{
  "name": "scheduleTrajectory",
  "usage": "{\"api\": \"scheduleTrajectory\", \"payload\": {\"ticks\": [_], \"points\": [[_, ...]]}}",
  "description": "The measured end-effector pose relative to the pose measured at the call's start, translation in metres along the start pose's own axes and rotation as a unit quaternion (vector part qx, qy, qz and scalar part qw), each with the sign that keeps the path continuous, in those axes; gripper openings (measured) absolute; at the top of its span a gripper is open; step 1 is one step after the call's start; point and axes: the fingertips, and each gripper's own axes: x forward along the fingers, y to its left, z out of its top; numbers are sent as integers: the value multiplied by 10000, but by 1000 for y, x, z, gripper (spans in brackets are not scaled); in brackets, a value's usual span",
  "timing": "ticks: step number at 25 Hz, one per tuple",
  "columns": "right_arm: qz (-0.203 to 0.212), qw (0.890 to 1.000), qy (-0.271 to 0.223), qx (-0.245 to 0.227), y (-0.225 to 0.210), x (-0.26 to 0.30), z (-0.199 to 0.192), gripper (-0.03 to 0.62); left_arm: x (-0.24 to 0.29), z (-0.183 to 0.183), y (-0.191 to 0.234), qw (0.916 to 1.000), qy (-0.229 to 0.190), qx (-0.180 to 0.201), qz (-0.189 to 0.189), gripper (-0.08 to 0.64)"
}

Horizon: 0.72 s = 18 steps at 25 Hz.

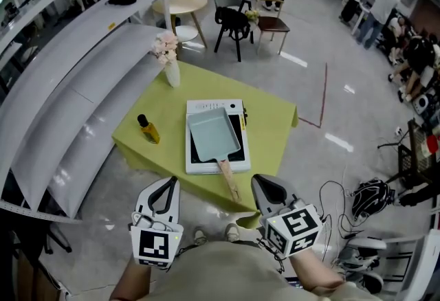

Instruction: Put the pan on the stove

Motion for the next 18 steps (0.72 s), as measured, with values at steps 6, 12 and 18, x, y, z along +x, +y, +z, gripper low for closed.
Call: {"api": "scheduleTrajectory", "payload": {"ticks": [6, 12, 18], "points": [[96, 9999, 53, 128, 2, 4, -7, 5, 3, -8, 1, 9998, 105, 147, 55, 6], [107, 9999, -67, 40, 1, 6, 8, 5, 3, -1, 6, 9999, -26, 109, 106, 6], [275, 9993, -108, -230, 9, 14, 18, 5, 5, 0, 12, 9999, -5, 35, 144, 6]]}}
